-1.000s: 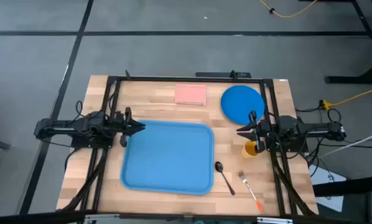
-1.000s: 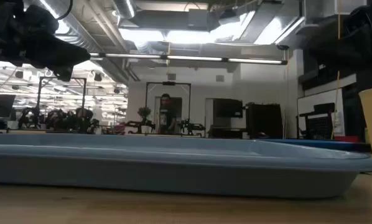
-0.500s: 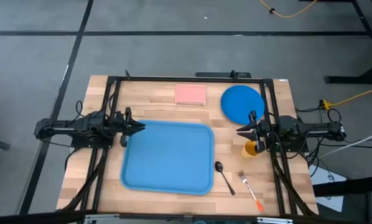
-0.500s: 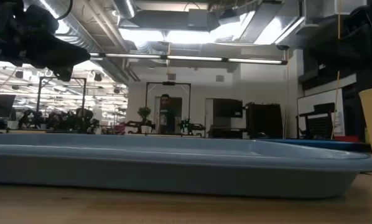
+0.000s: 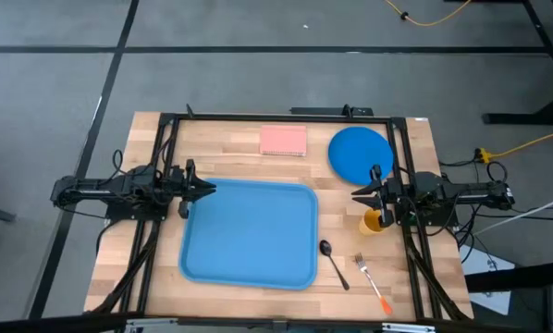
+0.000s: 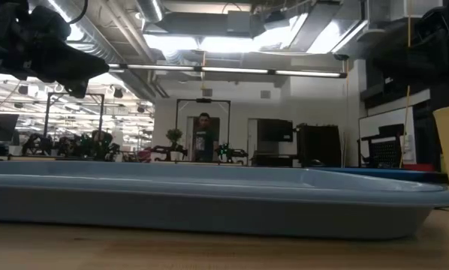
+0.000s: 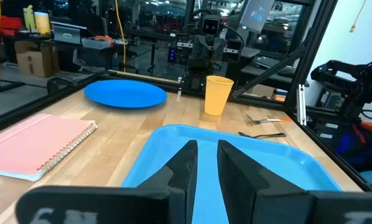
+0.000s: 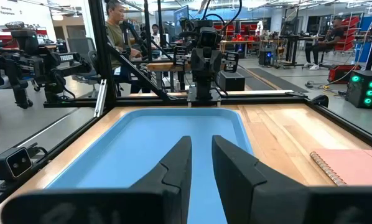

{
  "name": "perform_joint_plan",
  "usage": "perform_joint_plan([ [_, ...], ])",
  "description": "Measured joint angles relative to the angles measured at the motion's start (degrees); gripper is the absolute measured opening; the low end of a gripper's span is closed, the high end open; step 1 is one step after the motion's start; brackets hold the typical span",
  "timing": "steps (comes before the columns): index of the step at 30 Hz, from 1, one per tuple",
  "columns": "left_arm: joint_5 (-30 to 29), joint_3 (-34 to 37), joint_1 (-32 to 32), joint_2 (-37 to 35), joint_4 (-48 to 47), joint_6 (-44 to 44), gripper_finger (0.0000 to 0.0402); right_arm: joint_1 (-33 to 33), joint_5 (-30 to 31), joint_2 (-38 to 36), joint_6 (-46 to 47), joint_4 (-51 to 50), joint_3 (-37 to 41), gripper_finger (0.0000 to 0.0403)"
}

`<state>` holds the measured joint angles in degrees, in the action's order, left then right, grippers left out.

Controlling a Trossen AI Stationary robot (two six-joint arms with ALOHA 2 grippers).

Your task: Pick and place plate/cup/fork/spoon on tray

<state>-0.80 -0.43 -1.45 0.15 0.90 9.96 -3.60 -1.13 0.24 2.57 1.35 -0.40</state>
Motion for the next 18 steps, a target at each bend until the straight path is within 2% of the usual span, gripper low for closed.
perform_joint_plan([
  [14,-0.1,0.0,0.0,0.0,0.0,0.0,0.0055,0.0,0.0,0.0,0.0,0.0,0.0,0.0069],
  [18,-2.3,0.0,0.0,0.0,0.4,0.0,0.0055,0.0,0.0,0.0,0.0,0.0,0.0,0.0069],
])
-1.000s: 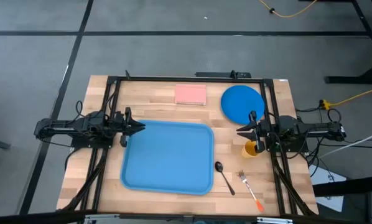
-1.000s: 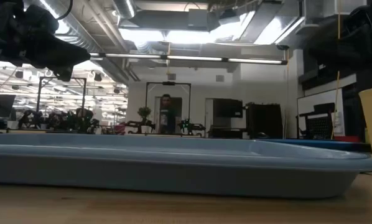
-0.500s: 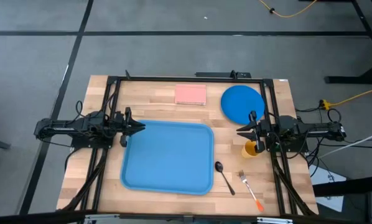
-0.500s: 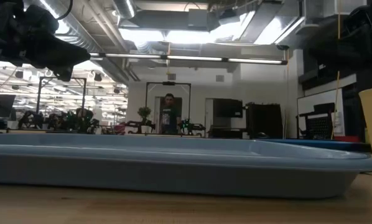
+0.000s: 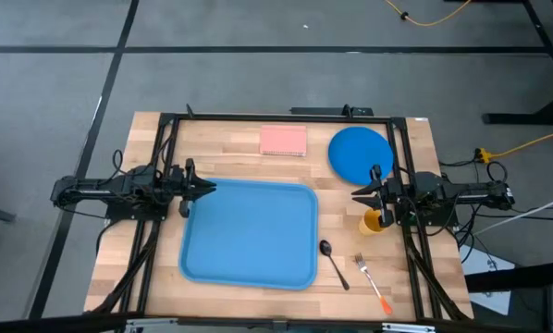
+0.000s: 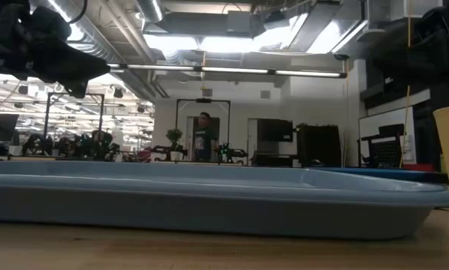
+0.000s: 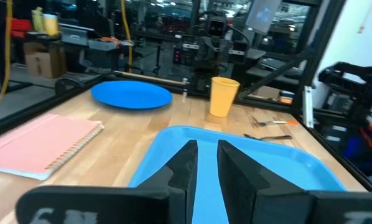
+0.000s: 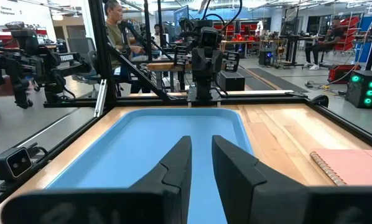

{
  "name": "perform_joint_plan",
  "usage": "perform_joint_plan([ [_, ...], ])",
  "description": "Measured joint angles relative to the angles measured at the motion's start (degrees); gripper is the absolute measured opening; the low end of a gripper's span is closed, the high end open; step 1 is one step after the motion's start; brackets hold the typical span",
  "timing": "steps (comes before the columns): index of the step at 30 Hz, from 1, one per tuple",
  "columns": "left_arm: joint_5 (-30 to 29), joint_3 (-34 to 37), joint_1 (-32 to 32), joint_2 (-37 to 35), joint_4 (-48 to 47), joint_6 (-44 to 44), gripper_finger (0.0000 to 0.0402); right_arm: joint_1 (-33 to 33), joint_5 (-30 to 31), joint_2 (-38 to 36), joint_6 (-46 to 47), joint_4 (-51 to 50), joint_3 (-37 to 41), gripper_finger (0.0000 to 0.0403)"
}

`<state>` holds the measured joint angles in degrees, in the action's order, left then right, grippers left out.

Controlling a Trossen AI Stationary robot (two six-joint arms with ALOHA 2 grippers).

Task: Pick and place plate/cup/fork/spoon on tray
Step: Put the yellow cup on the blue tray

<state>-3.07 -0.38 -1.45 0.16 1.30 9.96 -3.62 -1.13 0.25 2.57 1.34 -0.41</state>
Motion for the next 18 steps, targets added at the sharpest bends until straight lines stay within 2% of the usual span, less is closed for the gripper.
perform_joint_plan([
  [7,-0.6,0.0,0.0,0.0,7.8,6.0,0.0055,0.0,0.0,0.0,0.7,0.2,0.0,0.0069],
  [12,-1.0,0.0,0.0,0.0,14.1,6.0,0.0055,0.0,0.0,0.0,3.2,2.3,0.0,0.0069],
  [18,-3.2,0.0,0.0,0.0,14.4,6.0,0.0055,0.0,1.4,0.0,5.3,4.4,0.0,0.0069],
])
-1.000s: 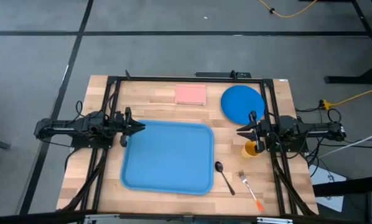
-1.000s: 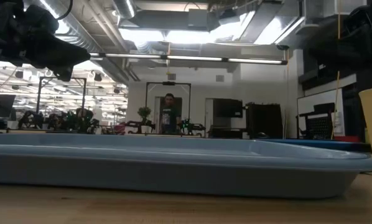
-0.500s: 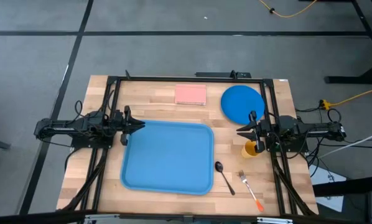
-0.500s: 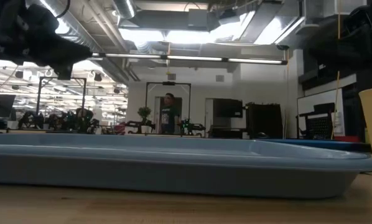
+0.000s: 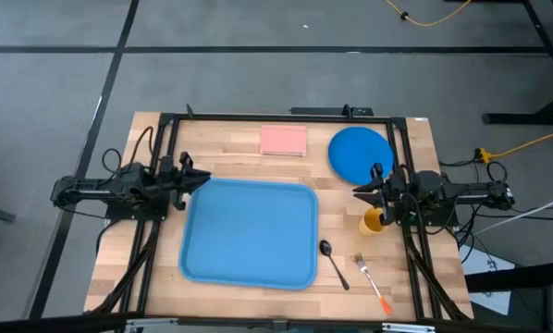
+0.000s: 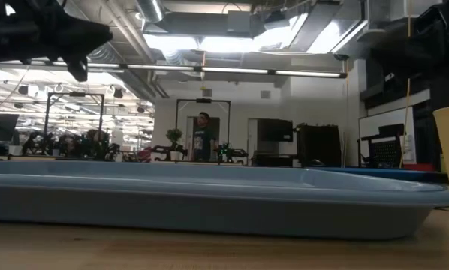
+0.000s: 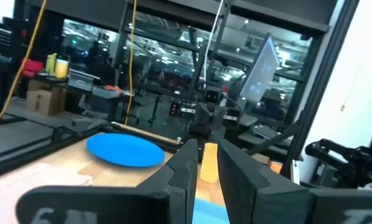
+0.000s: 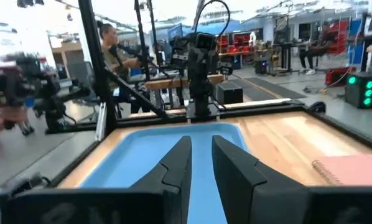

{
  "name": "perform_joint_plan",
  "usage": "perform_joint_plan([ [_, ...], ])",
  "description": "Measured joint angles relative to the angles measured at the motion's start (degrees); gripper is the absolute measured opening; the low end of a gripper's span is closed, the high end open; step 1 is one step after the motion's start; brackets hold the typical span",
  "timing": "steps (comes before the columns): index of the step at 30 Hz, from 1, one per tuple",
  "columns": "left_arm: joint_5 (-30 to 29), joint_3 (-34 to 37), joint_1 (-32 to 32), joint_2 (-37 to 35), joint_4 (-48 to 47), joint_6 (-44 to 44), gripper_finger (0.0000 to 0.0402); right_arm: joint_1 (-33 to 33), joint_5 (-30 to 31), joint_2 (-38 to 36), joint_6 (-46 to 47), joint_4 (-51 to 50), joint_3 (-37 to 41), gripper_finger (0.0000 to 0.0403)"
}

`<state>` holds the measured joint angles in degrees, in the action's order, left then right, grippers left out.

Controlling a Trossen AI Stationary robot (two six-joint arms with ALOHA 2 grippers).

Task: Pick and place plate/cup/fork/spoon on tray
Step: Put the yellow cup on the blue tray

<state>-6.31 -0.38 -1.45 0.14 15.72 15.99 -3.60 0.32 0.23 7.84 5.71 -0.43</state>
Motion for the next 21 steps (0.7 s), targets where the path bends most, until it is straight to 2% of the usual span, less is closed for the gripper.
perform_joint_plan([
  [2,0.4,0.0,0.0,0.4,-0.4,0.2,0.0055,0.0,0.0,0.0,2.9,3.4,0.0,0.0069],
  [5,1.0,0.0,0.0,0.9,-0.4,0.0,0.0055,0.0,0.1,0.0,3.3,16.8,0.0,0.0069],
  [9,0.6,0.0,0.0,1.0,-0.5,0.0,0.0055,0.0,-4.3,0.0,-8.0,38.6,-0.1,0.0069],
  [12,-0.7,0.0,0.0,1.0,-0.5,-0.1,0.0055,0.0,-6.4,0.0,-14.4,44.7,-2.6,0.0069],
  [14,-1.8,0.0,0.0,1.0,-0.5,-0.1,0.0055,0.0,-5.5,0.1,-17.1,41.0,-5.9,0.0069],
  [16,-2.2,0.0,0.0,1.0,-0.5,0.0,0.0055,0.0,-2.9,0.7,-17.3,32.0,-10.2,0.0069],
  [18,-2.1,0.0,0.0,1.0,-0.5,0.0,0.0055,0.0,-0.5,2.3,-15.5,17.5,-16.2,0.0069],
  [21,-1.8,0.0,0.0,1.0,-0.6,0.0,0.0055,0.0,1.5,6.7,-7.7,-8.9,-26.3,0.0069],
])
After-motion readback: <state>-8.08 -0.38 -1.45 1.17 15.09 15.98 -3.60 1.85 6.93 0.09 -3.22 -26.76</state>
